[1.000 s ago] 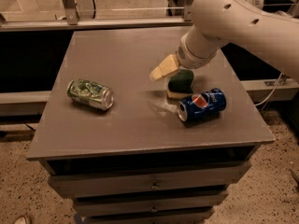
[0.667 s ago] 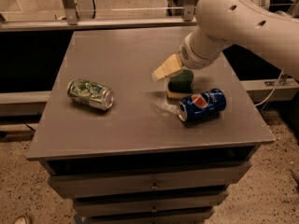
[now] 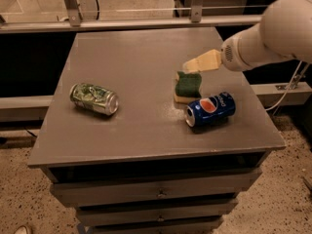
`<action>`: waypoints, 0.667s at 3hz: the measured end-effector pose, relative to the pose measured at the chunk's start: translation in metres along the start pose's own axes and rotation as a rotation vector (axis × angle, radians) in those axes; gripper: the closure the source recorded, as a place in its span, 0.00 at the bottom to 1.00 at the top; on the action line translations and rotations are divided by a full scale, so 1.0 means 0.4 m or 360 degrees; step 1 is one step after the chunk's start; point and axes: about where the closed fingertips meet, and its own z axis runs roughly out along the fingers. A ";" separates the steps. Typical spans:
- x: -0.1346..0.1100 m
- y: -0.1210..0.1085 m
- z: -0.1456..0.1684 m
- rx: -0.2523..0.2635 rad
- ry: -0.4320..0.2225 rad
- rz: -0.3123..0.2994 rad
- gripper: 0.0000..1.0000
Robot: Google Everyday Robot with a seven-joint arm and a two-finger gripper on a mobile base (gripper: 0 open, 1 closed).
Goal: Move sponge near pepsi can
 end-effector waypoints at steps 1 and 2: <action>-0.065 -0.139 -0.120 0.0035 -0.0381 0.0089 0.00; -0.065 -0.217 -0.202 0.0098 -0.0520 0.0127 0.00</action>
Offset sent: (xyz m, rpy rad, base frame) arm 0.0014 -0.0529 0.0412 0.0825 -0.1851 -0.0596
